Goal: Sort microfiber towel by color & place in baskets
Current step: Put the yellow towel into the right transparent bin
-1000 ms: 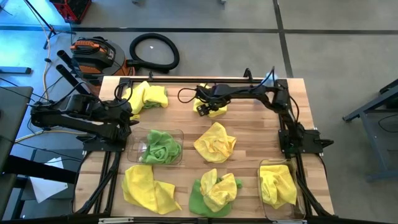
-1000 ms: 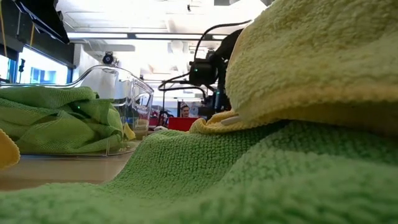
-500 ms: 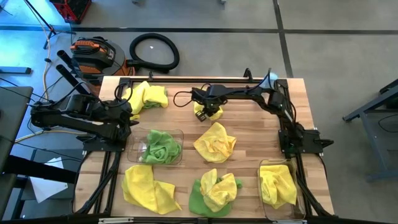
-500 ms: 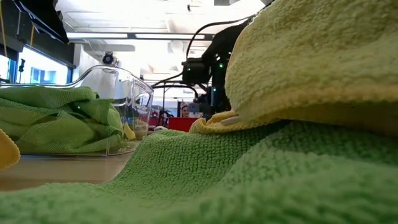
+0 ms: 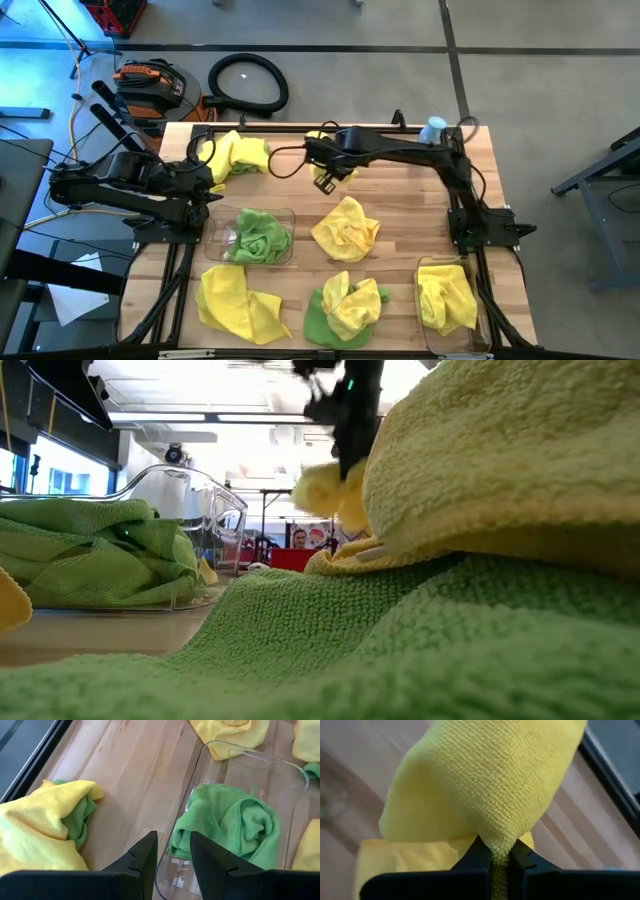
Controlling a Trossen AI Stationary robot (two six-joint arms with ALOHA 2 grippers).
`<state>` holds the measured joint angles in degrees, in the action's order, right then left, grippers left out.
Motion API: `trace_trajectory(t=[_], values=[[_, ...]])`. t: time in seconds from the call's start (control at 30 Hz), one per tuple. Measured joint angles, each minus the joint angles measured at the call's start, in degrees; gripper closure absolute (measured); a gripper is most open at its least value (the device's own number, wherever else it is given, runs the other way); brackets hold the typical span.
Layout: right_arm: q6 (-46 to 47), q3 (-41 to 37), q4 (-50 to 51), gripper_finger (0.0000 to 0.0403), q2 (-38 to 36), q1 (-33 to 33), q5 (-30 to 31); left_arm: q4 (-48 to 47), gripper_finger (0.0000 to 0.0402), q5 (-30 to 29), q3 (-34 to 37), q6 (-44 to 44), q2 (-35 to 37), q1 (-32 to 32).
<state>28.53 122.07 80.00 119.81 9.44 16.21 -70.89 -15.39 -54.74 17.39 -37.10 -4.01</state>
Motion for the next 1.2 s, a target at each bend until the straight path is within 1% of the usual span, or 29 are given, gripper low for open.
trace_trajectory(t=[0.2, 0.3, 0.4, 0.53, 0.7, 0.8, 0.87, 0.93, 1.03, 1.2], values=[[8.6, -1.1, 2.7, 0.0399, -10.8, -8.1, 0.3, 0.0, 0.0296, 0.0, 0.0, 2.5, 0.0, 0.0], [15.0, -1.2, 4.2, 0.0399, -14.9, -14.3, 2.7, 0.0, 0.0296, 0.0, 0.0, 3.4, 0.0, 0.0], [22.4, -1.3, 6.4, 0.0399, -18.1, -21.9, 5.3, 0.0, 0.0296, 0.0, 0.0, 3.5, 0.0, 0.0], [34.6, -1.2, 10.4, 0.0400, -20.2, -32.4, 5.5, 0.0, 0.0296, 0.0, 0.0, 3.5, 0.0, 0.0], [48.7, -1.2, 10.1, 0.0400, -21.1, -44.5, 6.2, 0.1, 0.0296, 0.0, 0.0, 6.1, 0.0, 0.0], [55.7, -2.0, 10.0, 0.0400, -21.0, -50.9, 7.8, 0.0, 0.0296, 0.0, 0.0, 5.5, 0.0, 0.0], [61.7, -3.5, 9.9, 0.0400, -21.0, -54.5, 7.9, 0.0, 0.0296, 0.0, 0.0, 5.0, 0.0, 0.0], [67.2, -5.5, 10.1, 0.0400, -21.0, -57.6, 6.7, 0.0, 0.0296, 0.0, 0.0, 5.0, 0.0, 0.0], [75.2, -8.7, 10.0, 0.0400, -21.0, -62.0, 1.7, 0.0, 0.0296, 0.0, 0.0, 5.0, 0.0, 0.0], [86.7, -13.4, 10.0, 0.0400, -21.0, -68.6, -3.2, 0.0, 0.0296, 0.0, 0.0, 5.0, 0.0, 0.0]])
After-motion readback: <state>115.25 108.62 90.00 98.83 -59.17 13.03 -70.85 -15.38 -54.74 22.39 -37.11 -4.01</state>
